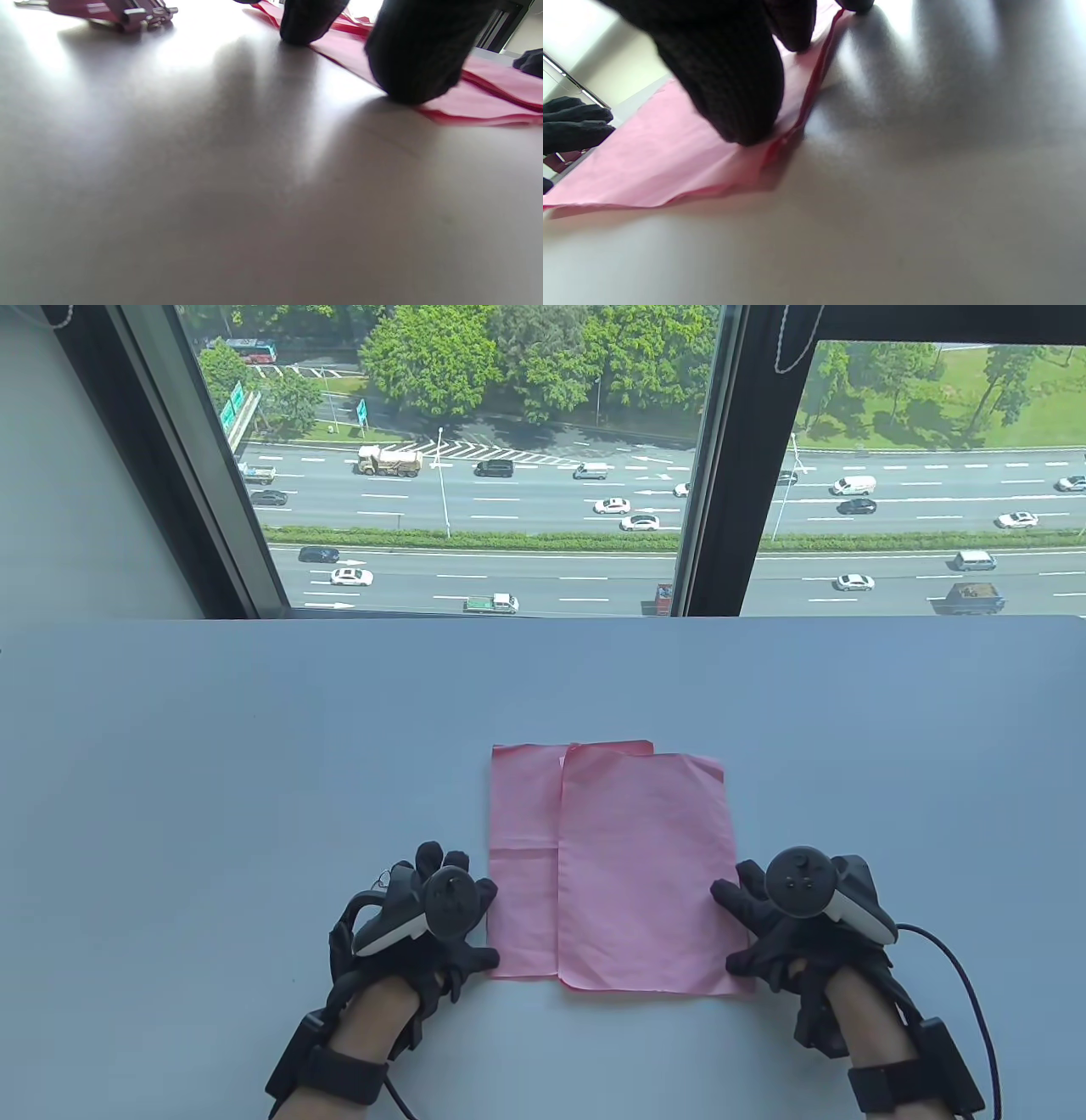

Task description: Clip paper with binder clip (Left hand to clip)

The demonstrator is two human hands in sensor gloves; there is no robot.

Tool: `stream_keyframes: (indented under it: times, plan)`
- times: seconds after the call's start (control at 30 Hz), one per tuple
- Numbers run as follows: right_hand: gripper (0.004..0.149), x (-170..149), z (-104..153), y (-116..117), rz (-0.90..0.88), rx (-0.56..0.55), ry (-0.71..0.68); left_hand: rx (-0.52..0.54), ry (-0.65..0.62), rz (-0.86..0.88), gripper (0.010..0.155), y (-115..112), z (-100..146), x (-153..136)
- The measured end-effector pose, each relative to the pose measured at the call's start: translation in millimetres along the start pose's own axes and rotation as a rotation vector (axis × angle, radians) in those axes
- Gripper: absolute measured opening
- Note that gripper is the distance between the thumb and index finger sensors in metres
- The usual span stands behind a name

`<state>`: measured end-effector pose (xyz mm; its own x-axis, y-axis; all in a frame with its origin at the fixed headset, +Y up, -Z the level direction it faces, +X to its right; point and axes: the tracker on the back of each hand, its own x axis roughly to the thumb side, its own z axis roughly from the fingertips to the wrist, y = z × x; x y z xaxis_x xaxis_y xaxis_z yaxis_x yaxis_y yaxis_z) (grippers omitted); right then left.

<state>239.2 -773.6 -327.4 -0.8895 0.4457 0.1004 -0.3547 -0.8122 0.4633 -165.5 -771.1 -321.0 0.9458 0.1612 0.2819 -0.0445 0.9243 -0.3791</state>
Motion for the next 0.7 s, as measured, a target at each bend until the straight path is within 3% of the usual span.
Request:
stream_keyframes:
  times: [0.7]
  plan:
    - [0.084, 15.8, -3.3, 10.9, -0.012, 0.008, -0.066, -0.02, -0.098, -0.01, 0.081, -7.4, -1.7, 24.1]
